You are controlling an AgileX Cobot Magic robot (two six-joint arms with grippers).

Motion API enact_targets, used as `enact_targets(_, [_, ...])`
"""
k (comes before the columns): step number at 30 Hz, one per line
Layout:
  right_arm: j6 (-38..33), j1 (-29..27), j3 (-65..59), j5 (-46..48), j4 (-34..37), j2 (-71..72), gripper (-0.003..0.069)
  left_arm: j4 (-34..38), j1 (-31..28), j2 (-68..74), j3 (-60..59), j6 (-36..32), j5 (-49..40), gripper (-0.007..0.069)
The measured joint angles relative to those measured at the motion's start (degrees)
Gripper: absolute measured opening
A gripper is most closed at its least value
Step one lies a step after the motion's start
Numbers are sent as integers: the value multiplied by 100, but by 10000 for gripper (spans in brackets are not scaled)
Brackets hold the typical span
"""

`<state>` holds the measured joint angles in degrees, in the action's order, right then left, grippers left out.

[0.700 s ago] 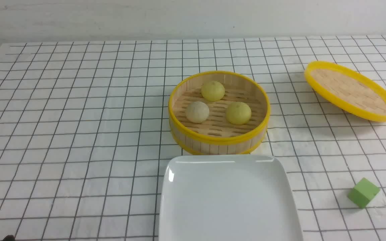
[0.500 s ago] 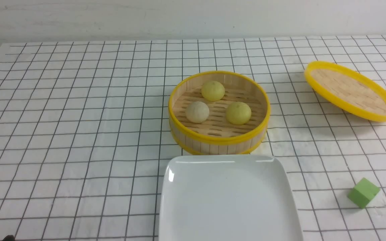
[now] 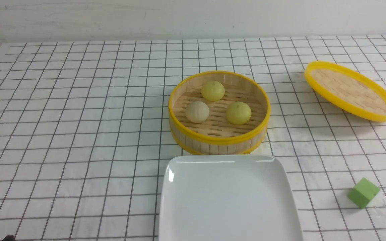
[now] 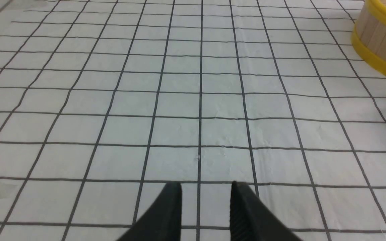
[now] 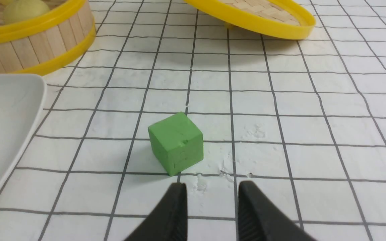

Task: Put the steamed buns into the plate on the white-black tablecloth.
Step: 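Reach toward a bun in the bamboo steamer with the right gripper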

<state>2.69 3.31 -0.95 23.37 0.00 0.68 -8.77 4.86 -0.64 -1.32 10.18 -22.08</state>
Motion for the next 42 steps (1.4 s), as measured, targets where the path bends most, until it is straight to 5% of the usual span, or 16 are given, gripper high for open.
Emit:
enact_targets(23, [12,0,0,0,54,0,240,50,0,0,0,27,55,241])
enact_targets(25, [165,0,0,-19,252,0,240,284,0,0,-11,219,132,241])
enact_targets(28, [1096,0,-27,-68,1758,0,240,1763,0,0,-26,1422,307,241])
enact_targets(33, [1952,0,-47,-74,3343,0,240,3246,0,0,-26,2799,415,241])
enact_targets(42, [1991,0,159,-445,3903,0,216,3627,0,0,21,3088,751,235])
